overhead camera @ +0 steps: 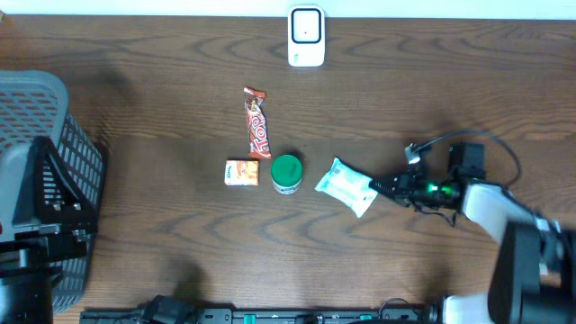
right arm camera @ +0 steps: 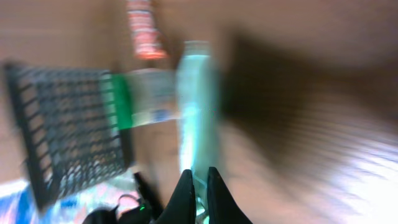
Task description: Scan the item barcode
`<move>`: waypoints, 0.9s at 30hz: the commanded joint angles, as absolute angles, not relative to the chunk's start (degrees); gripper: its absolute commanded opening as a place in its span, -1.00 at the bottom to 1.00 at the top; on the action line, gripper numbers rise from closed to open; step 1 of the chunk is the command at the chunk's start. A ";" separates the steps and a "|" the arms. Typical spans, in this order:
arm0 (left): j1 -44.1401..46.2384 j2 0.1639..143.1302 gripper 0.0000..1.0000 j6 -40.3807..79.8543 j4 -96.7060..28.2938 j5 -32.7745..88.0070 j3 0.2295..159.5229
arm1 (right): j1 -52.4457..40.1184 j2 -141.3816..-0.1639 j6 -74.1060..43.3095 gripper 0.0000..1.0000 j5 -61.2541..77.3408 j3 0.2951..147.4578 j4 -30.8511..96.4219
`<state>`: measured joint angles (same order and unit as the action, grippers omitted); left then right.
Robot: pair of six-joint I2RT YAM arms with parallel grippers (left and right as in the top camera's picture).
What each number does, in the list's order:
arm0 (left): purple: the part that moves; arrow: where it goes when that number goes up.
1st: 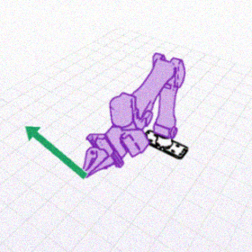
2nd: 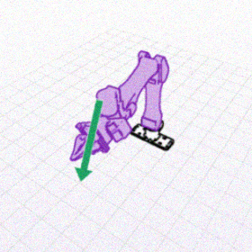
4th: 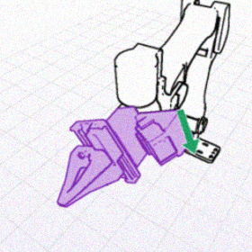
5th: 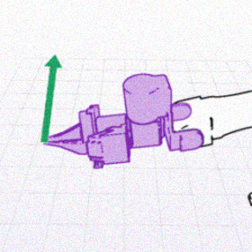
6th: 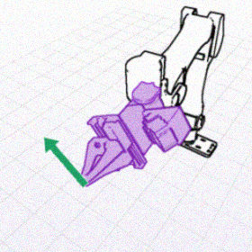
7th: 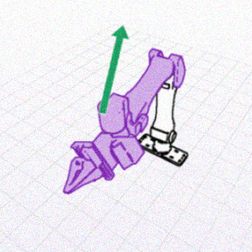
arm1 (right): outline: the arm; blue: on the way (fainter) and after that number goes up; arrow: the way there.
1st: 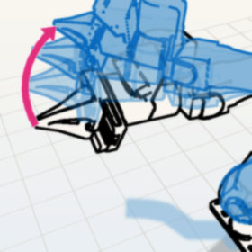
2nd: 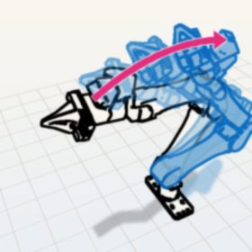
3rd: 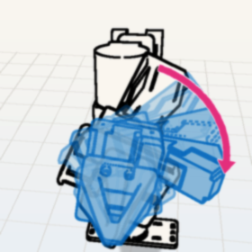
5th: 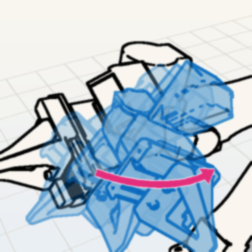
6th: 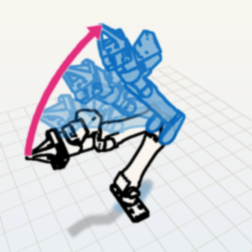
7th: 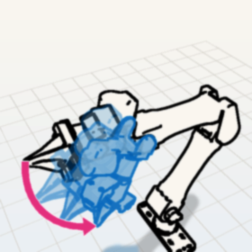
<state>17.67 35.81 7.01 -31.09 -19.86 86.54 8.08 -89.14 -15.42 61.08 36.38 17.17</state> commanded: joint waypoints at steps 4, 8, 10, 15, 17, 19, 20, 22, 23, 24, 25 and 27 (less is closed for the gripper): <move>17.43 35.07 0.64 6.00 -30.83 -20.27 86.46 | 8.43 -70.81 -14.81 -0.97 76.51 36.75 17.58; 17.43 35.07 0.64 6.00 -30.83 -20.27 86.46 | 8.36 -66.30 -15.73 -0.97 64.95 36.75 21.65; 17.43 35.07 0.65 6.00 -30.83 -20.27 86.46 | 8.32 -66.22 -15.86 -0.97 55.00 36.75 26.85; 17.43 35.07 0.64 6.00 -30.83 -20.27 86.46 | 8.14 -67.20 -15.59 0.50 43.46 36.73 40.21; 17.43 35.07 0.64 6.00 -30.83 -20.27 86.41 | 8.14 -67.18 -15.94 0.87 43.35 36.69 43.09; 17.43 35.07 0.65 6.02 -30.83 -20.25 86.26 | 8.14 -67.18 -19.62 0.98 43.07 36.49 44.36; 17.43 35.07 0.64 6.02 -30.79 -20.25 86.08 | 8.14 -67.18 -23.20 0.99 41.85 36.12 44.93; 17.43 35.07 0.64 6.02 -30.70 -20.25 85.80 | 8.14 -67.18 -30.48 0.98 37.78 34.70 45.17; 17.43 35.07 0.64 6.02 -30.57 -20.25 85.67 | 8.14 -67.20 -35.16 0.98 35.05 33.34 44.56; 17.43 35.07 0.64 6.02 -30.57 -20.25 85.67 | 8.14 -67.20 -39.64 0.99 32.93 31.73 43.62; 17.43 35.07 0.64 6.02 -30.57 -20.25 85.67 | 8.14 -67.20 -42.28 0.99 32.29 30.37 42.41; 17.43 35.07 0.65 6.02 -30.57 -20.25 85.67 | 8.12 -67.20 -48.99 0.99 32.58 25.15 36.07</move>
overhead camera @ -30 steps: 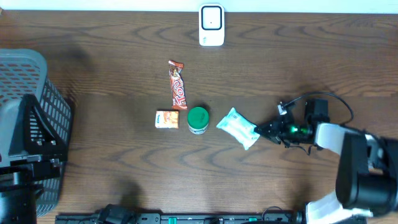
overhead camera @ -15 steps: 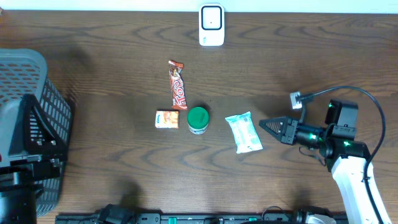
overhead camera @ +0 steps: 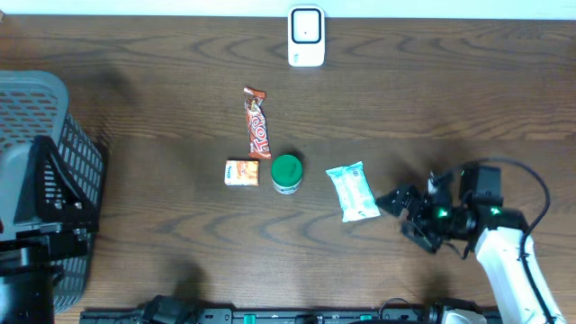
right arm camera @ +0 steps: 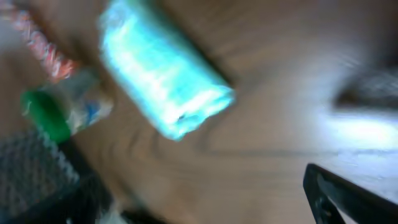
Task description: Scan the item barcode
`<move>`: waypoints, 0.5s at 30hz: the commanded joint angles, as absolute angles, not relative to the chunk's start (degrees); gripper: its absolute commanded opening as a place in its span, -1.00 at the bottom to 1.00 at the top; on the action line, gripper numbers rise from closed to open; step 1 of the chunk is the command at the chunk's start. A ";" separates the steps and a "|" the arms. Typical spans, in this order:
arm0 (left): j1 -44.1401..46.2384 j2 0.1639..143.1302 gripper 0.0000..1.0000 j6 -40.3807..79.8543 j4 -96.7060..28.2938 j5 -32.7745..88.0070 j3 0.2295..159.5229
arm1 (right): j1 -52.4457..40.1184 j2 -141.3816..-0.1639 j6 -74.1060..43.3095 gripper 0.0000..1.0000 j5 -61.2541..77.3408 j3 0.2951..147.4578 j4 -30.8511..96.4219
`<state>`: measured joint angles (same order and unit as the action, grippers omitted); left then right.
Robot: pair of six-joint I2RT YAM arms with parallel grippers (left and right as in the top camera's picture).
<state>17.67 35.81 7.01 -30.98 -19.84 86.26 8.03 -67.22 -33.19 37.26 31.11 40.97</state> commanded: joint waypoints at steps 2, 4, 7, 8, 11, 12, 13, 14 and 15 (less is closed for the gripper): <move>17.43 35.07 0.64 6.02 -30.57 -20.25 85.67 | 7.79 -67.20 -54.41 0.99 32.95 20.99 30.65; 17.43 35.07 0.64 6.02 -30.57 -20.25 85.67 | 6.83 -67.20 -58.65 0.99 33.32 16.75 24.64; 17.43 35.07 0.64 6.02 -30.57 -20.25 85.67 | 5.21 -67.20 -63.11 0.98 33.28 12.40 18.33; 17.43 35.07 0.64 6.02 -30.57 -20.25 85.67 | 4.36 -67.20 -64.97 0.98 33.19 10.70 15.62; 17.43 35.07 0.64 6.02 -30.57 -20.25 85.65 | 2.63 -67.20 -68.01 0.99 32.21 8.51 14.06; 17.43 35.07 0.65 6.02 -30.57 -20.25 85.65 | 2.07 -67.20 -68.69 0.99 31.51 7.94 14.09; 17.43 35.07 0.64 6.02 -30.57 -20.25 85.65 | 1.61 -67.20 -69.14 0.98 31.05 7.51 14.06; 17.43 35.07 0.64 6.02 -30.57 -20.25 85.65 | 1.06 -67.20 -69.78 0.99 30.46 7.05 14.04; 17.43 35.07 0.65 6.02 -30.57 -20.25 85.65 | 0.43 -67.20 -70.54 0.98 29.78 6.70 13.91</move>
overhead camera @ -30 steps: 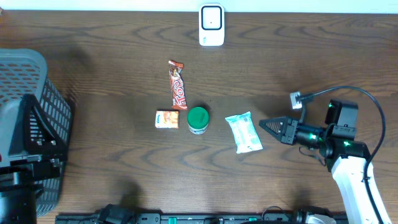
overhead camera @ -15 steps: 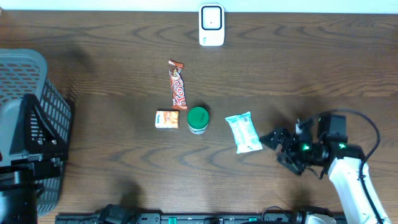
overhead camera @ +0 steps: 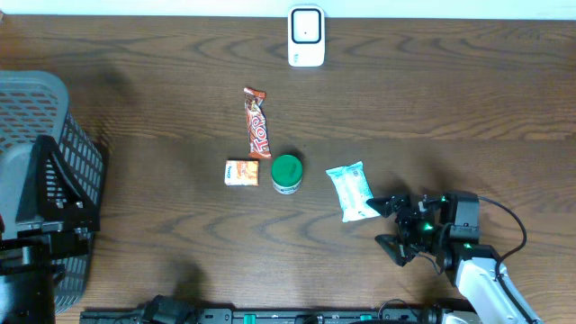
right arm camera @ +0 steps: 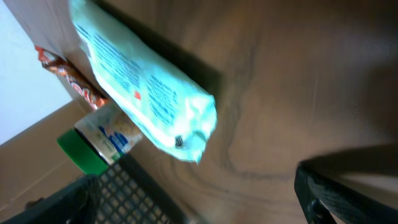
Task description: Scan the item barcode
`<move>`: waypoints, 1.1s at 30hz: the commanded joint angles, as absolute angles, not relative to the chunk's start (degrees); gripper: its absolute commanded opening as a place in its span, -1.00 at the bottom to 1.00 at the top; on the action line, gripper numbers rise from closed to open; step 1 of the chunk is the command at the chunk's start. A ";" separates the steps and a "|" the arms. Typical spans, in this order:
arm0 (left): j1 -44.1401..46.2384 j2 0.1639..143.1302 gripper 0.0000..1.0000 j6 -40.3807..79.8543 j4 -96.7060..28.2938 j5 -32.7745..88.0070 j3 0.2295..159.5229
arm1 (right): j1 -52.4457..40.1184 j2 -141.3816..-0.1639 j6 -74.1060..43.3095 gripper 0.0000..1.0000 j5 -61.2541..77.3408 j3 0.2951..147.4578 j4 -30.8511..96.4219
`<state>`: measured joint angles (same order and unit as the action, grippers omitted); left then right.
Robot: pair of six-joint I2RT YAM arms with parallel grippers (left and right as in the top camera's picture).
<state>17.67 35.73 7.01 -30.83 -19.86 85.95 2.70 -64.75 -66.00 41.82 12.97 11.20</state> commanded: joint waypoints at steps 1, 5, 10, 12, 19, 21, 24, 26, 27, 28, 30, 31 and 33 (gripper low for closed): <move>17.43 35.07 0.65 6.02 -30.57 -20.25 85.65 | -0.03 -67.20 -71.02 0.98 29.15 6.55 13.65; 17.43 35.07 0.65 6.02 -30.59 -20.25 85.65 | -2.96 -67.20 -74.48 0.98 24.62 6.39 10.50; 17.43 35.07 0.64 6.02 -30.59 -20.27 85.60 | -6.24 -69.01 -77.36 0.98 18.37 6.39 3.01; 17.43 35.09 0.64 6.00 -30.59 -20.27 85.49 | -7.88 -71.37 -78.13 0.99 15.97 6.39 0.14; 17.43 35.09 0.65 6.02 -30.59 -20.27 85.43 | -10.55 -85.60 -78.43 0.78 11.81 6.44 -13.43; 17.43 35.09 0.64 6.02 -30.59 -20.27 85.45 | -10.55 -90.94 -78.39 0.34 11.79 6.79 -18.06; 17.43 35.09 0.65 6.02 -30.59 -20.27 85.45 | -10.48 -98.61 -78.02 -0.63 12.91 8.67 -22.20; 17.43 35.09 0.64 6.02 -30.57 -20.27 85.45 | -10.11 -101.54 -75.09 -0.98 15.31 10.09 -24.40; 17.43 35.09 0.64 6.02 -30.59 -20.27 85.43 | -9.91 -102.19 -72.93 -0.98 16.19 10.74 -25.28; 17.43 35.09 0.65 6.02 -30.59 -20.27 85.45 | -9.85 -102.15 -71.29 -0.98 16.40 11.09 -25.63; 17.43 35.09 0.64 6.02 -30.59 -20.27 85.45 | -9.85 -100.97 -67.99 -0.98 16.62 11.27 -26.46; 17.43 35.09 0.65 6.02 -30.59 -20.27 85.43 | -9.82 -99.81 -66.48 -0.97 16.62 11.27 -26.39; 17.43 35.09 0.65 6.02 -30.57 -20.27 85.45 | -9.78 -96.86 -62.67 -0.98 17.69 11.27 -26.35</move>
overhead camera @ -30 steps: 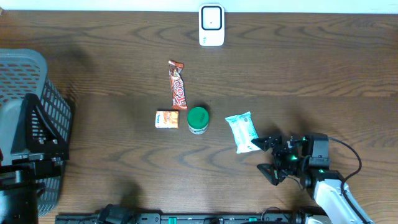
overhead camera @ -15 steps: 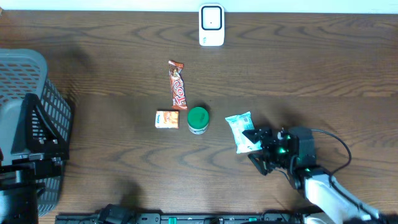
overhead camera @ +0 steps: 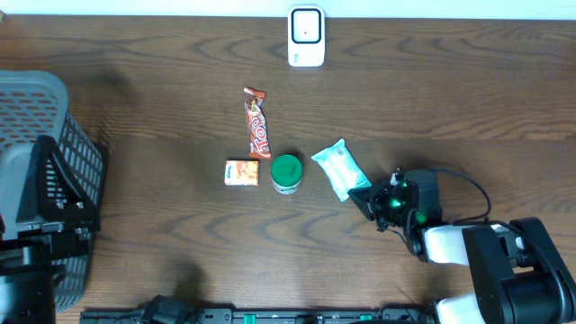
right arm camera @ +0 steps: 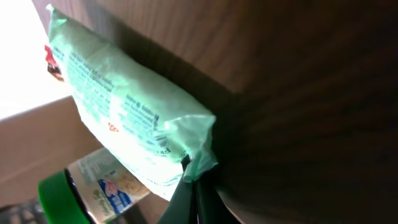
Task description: Scan the item barcode
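A pale green packet [overhead camera: 339, 169] lies on the table just right of the green-lidded jar [overhead camera: 286, 173]. My right gripper [overhead camera: 364, 199] is at the packet's lower right end. In the right wrist view its fingers [right arm camera: 186, 198] are pressed together on the crimped end of the packet [right arm camera: 127, 118], which fills the left half of the frame. The white scanner [overhead camera: 306, 37] stands at the table's far edge. My left gripper does not show in any view.
A red candy bar [overhead camera: 257, 123] and a small orange box [overhead camera: 241, 173] lie left of the jar [right arm camera: 93, 186]. A grey basket [overhead camera: 40, 162] stands at the left edge, with dark arm hardware in front of it.
My right gripper was open just beyond the packet's lower right end. Now it is shut on that end. The packet has shifted up and to the left, closer to the jar.
At first my right gripper was shut on the packet's right side. Then the packet lay free on the table, turned, with the gripper open off to its right. The gripper stayed open near the packet's end, and now grips that end again.
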`<move>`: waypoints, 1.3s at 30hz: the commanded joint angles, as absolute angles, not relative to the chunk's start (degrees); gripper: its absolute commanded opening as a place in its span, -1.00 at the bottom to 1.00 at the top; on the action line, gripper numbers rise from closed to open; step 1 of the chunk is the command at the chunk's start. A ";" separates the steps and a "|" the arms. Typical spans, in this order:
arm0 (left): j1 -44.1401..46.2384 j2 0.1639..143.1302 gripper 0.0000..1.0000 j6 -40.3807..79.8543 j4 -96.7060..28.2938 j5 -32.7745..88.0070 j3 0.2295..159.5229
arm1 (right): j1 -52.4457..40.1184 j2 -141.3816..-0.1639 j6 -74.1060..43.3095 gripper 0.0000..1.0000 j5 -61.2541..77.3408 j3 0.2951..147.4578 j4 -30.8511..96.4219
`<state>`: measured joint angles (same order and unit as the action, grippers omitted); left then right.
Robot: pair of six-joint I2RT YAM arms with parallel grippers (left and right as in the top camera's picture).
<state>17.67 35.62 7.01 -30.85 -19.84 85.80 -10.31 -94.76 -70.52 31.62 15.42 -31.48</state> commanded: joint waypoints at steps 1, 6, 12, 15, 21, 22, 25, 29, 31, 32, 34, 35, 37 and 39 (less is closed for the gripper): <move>17.43 35.09 0.65 6.02 -30.59 -20.27 85.45 | -9.78 -95.11 -60.88 -0.98 18.74 11.25 -26.30; 17.43 35.09 0.65 6.02 -30.59 -20.27 85.45 | -9.80 -83.22 -56.95 -0.97 20.32 11.27 -18.94; 17.43 35.09 0.65 6.02 -30.59 -20.27 85.43 | -9.82 -67.24 -51.92 -0.97 14.87 11.27 -1.43; 17.43 35.11 0.64 6.94 -30.26 -20.18 84.84 | -9.82 -62.43 -48.01 -0.21 17.02 11.68 -1.48; 17.43 40.47 0.65 9.76 -30.70 -18.85 79.29 | -9.23 -59.46 -46.78 -0.25 16.62 12.45 -1.52; 17.43 42.98 0.63 11.16 -32.75 -16.01 78.83 | -8.73 -59.46 -47.81 -0.46 16.67 12.45 -1.39; 17.43 51.68 -0.15 11.68 -36.49 -3.42 78.61 | -7.16 -59.46 -48.36 -0.80 18.41 12.45 -0.89; 17.43 65.06 -0.82 13.61 -35.97 12.69 78.61 | -3.92 -59.46 -48.38 -0.80 18.46 12.45 2.35; 17.45 71.18 -0.85 15.35 -35.73 18.28 78.61 | -2.09 -59.48 -48.36 -0.80 18.48 12.43 3.88; 17.61 73.71 -0.86 15.33 -35.66 20.47 78.61 | -1.34 -59.48 -48.36 -0.80 18.50 12.43 4.49; 18.46 79.15 -0.86 15.33 -35.75 23.03 78.61 | -0.60 -59.53 -48.38 -0.81 18.52 12.43 5.26; 19.05 81.76 -0.86 15.33 -35.77 23.75 78.61 | -0.56 -59.59 -48.38 -0.82 18.50 12.43 5.41; 20.27 85.91 -0.85 15.33 -35.73 25.28 78.61 | -0.58 -59.61 -48.38 -0.83 18.52 12.43 5.41; 21.47 89.52 -0.85 15.31 -35.73 26.46 78.61 | -0.58 -59.64 -48.38 -0.83 18.48 12.43 5.41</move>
<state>19.53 85.27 14.61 -35.75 19.51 78.26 -0.93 -59.83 -48.77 18.41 11.75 5.32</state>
